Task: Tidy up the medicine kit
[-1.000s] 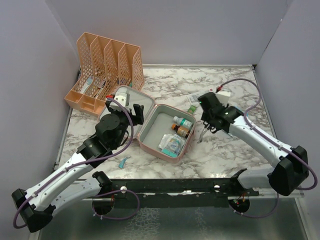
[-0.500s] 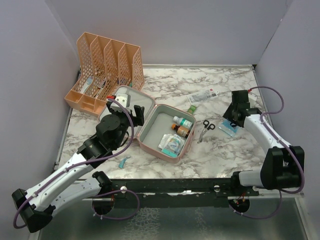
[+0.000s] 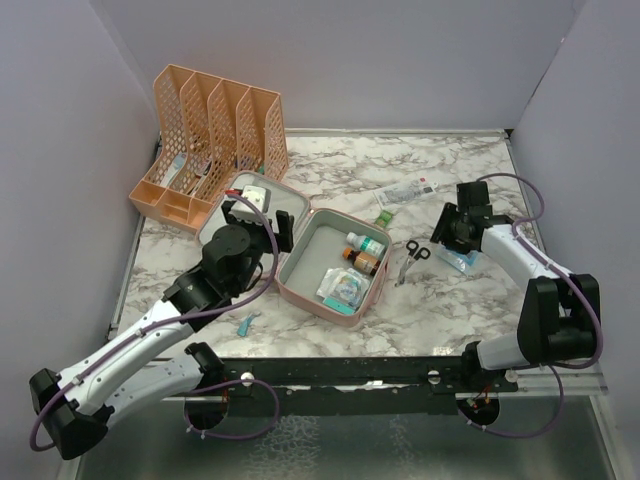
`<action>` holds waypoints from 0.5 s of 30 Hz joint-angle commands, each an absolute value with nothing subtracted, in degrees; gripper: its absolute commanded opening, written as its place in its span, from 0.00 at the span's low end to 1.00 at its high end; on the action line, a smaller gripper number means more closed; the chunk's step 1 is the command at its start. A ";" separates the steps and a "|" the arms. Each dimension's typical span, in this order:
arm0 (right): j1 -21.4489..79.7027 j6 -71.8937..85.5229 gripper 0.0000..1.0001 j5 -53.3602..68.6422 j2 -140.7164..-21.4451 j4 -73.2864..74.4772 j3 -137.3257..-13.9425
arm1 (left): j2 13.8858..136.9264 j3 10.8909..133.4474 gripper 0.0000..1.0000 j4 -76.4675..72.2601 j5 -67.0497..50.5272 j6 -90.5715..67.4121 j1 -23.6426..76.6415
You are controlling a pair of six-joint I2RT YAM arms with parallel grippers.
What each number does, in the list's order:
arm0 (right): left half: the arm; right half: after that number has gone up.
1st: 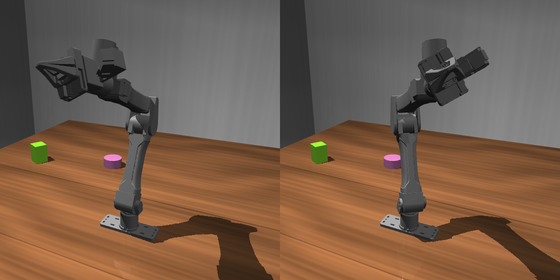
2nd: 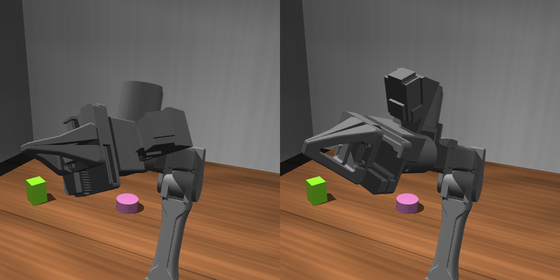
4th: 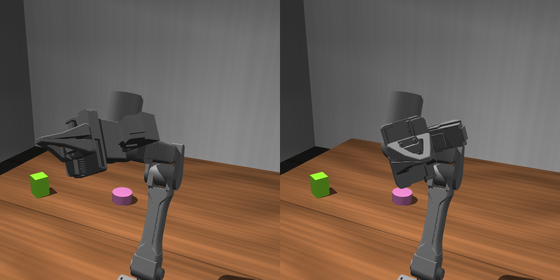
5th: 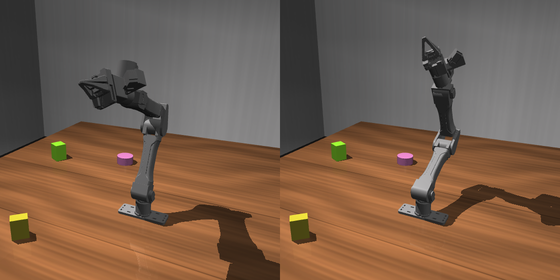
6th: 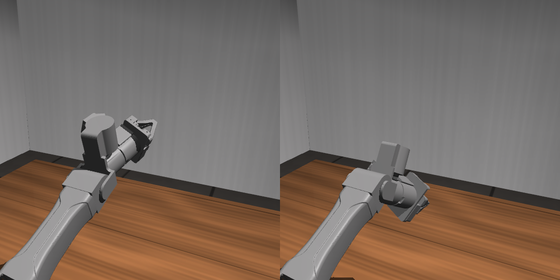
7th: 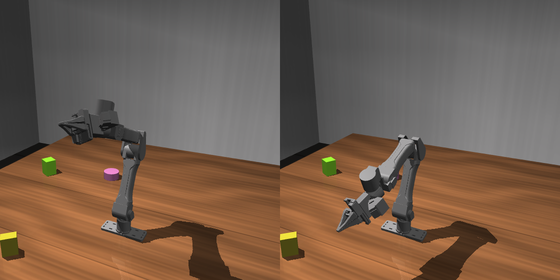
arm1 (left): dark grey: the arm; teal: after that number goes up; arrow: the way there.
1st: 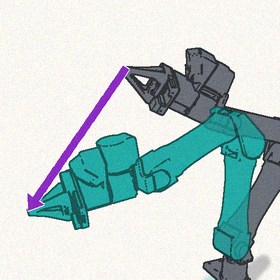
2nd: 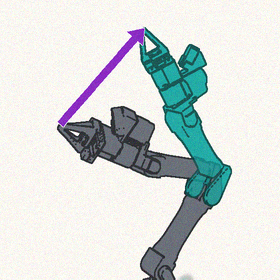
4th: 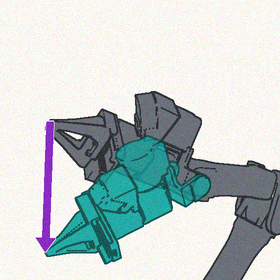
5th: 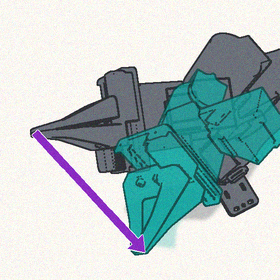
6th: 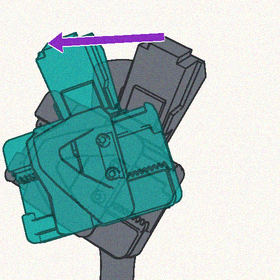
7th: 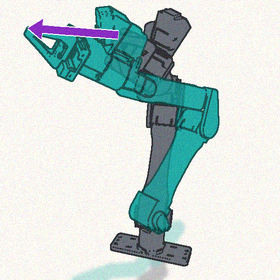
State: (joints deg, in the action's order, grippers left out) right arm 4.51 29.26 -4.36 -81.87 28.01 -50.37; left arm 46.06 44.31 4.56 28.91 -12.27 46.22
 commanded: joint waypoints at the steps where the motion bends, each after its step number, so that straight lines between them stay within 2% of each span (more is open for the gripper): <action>1: 4.48 27.56 0.46 -1.46 -82.53 25.27 -50.43 | 47.61 43.82 0.75 2.98 26.67 -12.63 46.32; 8: 4.48 27.78 0.46 -3.35 -80.93 25.12 -50.65 | 51.87 43.36 0.76 4.33 25.58 -15.93 46.30; 15: 4.78 26.41 0.46 3.01 -80.35 22.35 -51.17 | 55.43 42.27 0.76 10.73 23.61 -26.25 46.24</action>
State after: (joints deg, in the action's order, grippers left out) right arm 4.51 27.92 -2.20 -81.76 26.39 -50.37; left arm 54.28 43.13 6.28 25.93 -18.57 46.22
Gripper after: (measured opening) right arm 0.459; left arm 0.754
